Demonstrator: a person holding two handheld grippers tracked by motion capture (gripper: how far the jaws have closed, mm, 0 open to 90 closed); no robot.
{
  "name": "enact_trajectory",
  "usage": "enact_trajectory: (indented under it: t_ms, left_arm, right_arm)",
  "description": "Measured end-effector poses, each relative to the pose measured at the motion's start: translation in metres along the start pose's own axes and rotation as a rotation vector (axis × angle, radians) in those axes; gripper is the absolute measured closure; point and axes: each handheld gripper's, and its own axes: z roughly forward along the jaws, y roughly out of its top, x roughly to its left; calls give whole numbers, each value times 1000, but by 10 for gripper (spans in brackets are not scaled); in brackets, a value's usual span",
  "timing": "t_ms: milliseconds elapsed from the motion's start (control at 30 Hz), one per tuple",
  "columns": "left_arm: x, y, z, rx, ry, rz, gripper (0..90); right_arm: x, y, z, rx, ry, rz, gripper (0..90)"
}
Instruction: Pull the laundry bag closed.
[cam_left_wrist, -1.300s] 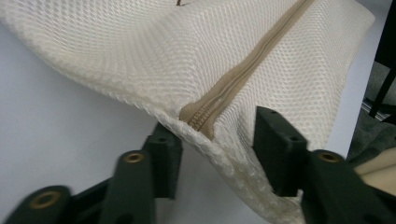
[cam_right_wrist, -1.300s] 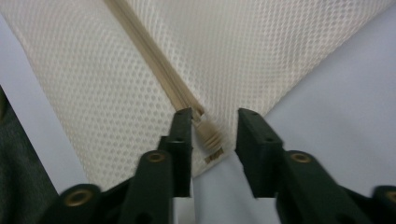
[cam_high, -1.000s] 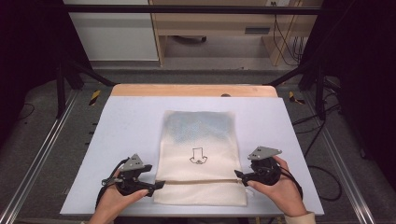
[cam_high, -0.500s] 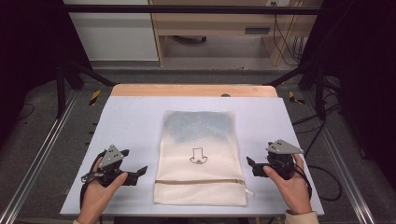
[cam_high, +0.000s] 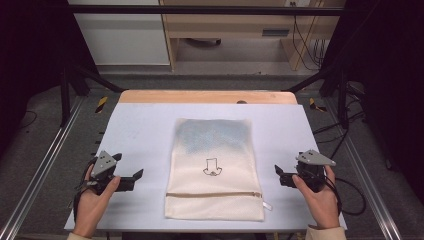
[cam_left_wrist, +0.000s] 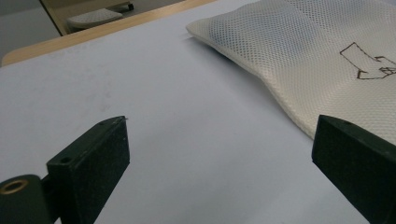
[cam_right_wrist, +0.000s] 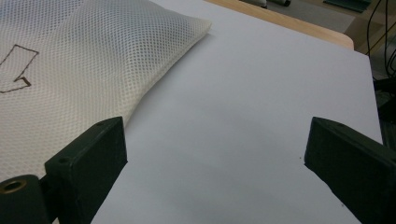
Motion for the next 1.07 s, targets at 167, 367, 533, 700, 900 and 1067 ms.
enact_trajectory:
  t_ms: [167,367,533,700,900,1067]
  left_arm:
    - [9,-3,0,6,34,13,42]
    - [26,-9,3,-14,74,-28,51]
    - [39,-14,7,-12,115,-35,51]
    - [47,-22,16,2,142,-25,51]
    - [53,-28,23,14,162,-7,45]
    - [48,-28,31,53,137,-1,42]
  right_arm:
    - [-6,-8,3,3,-17,1,66]
    - [-11,-19,10,-5,-7,14,69]
    - [-12,-31,16,-4,23,41,83]
    - [-10,-38,16,-14,43,58,86]
    - [-13,-49,17,-37,12,63,83]
    - [-17,-50,16,-52,-7,78,82]
